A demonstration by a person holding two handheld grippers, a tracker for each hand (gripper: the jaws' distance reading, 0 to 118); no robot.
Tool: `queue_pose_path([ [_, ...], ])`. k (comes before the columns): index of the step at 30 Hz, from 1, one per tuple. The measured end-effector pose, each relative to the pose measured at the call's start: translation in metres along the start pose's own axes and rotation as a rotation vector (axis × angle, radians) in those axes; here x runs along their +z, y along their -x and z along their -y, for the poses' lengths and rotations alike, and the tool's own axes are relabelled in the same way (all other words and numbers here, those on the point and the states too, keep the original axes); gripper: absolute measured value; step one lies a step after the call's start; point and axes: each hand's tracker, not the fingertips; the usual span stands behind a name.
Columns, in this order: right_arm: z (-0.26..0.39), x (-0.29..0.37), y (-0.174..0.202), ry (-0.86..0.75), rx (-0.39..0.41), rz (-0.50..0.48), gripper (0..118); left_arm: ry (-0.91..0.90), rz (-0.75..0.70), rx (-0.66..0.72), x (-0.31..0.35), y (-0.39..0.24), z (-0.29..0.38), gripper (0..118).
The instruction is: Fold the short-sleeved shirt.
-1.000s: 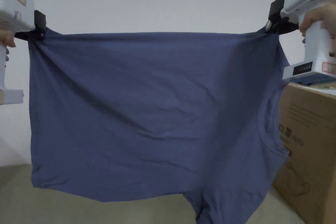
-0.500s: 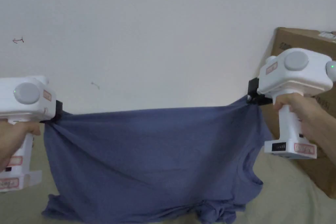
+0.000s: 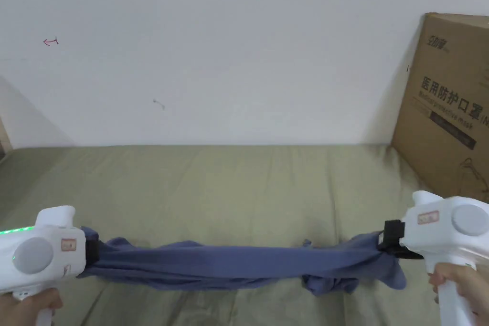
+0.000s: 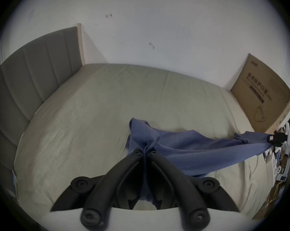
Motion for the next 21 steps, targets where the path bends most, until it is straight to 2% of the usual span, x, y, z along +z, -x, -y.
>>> queue_pose_path([
  [5,0.097,0.076,-0.026,0.001,0.012,0.002,2,-0.016,0.008,-0.021,0.084,0.012,0.088,0],
  [8,0.160,0.122,-0.048,-0.036,-0.072,-0.084,2,0.020,0.002,-0.049,0.129,0.013,0.135,0],
  [9,0.180,0.135,-0.055,-0.033,-0.100,-0.076,2,0.027,-0.004,-0.046,0.144,0.014,0.153,0],
  [11,0.212,0.153,-0.071,-0.021,-0.105,-0.056,2,0.061,0.002,-0.047,0.167,0.018,0.184,0],
  [16,0.281,0.196,-0.085,0.028,-0.083,-0.031,2,0.107,-0.014,-0.043,0.217,0.026,0.248,0],
  [21,0.315,0.215,-0.091,0.064,0.022,0.028,2,0.142,-0.031,-0.045,0.238,0.033,0.288,0],
])
